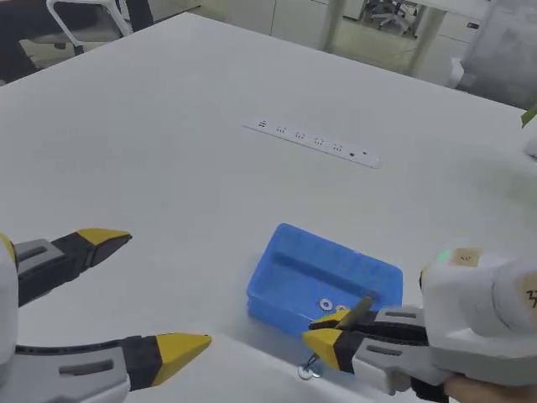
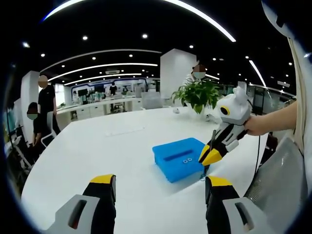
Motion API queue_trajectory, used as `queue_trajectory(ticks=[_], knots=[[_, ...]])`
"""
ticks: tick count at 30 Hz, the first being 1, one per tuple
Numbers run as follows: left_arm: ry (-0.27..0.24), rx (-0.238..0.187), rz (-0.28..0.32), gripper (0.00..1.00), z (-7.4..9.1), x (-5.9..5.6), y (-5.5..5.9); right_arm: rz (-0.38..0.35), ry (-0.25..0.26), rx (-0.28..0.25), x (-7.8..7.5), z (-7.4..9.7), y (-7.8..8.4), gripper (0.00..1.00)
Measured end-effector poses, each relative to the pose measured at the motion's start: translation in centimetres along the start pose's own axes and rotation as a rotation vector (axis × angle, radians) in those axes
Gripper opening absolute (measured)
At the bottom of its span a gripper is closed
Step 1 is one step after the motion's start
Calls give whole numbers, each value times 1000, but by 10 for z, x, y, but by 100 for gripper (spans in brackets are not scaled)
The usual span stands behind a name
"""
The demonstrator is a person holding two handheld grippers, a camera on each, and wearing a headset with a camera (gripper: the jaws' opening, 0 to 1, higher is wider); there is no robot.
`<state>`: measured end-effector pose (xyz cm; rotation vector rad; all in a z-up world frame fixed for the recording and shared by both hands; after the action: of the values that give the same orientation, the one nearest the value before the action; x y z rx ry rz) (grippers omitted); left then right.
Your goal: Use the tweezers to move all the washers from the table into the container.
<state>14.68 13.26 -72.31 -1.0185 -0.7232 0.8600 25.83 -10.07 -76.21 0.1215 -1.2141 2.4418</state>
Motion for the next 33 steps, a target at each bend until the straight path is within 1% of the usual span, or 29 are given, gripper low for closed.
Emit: queue_trajectory(ticks=[6, 16, 18, 20, 22, 27, 29, 33], knots=[[-1, 0, 0, 75, 0, 0, 0, 15, -4, 33, -1, -5, 5, 3], [0, 1, -1, 75, 0, 0, 0, 29, 3, 53, -2, -8, 9, 3], [0, 2, -2, 75, 0, 0, 0, 24, 2, 46, -2, -8, 9, 4], [0, 4, -3, 75, 0, 0, 0, 27, 4, 53, -3, -8, 9, 4], [0, 3, -4, 75, 0, 0, 0, 21, -2, 50, -2, -9, 9, 4], [-2, 3, -5, 75, 0, 0, 0, 33, -12, 51, 1, -10, 9, 3], [-3, 2, -5, 75, 0, 0, 0, 43, -21, 48, 3, -11, 9, 3], [-2, 2, -6, 75, 0, 0, 0, 66, -24, 53, 3, -12, 8, 2]])
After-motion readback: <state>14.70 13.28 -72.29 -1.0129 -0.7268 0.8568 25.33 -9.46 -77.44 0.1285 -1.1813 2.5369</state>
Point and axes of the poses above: the centre of the closed fingertips' face, and the gripper's own axes: z roughly backward along the fingers, x roughly to its left, y roughly out of its underside, the point moved 10 cm from there along z, roughly backward along the fingers, and after that the axes turned 7 degrees about -z, right-handed, at the moved point
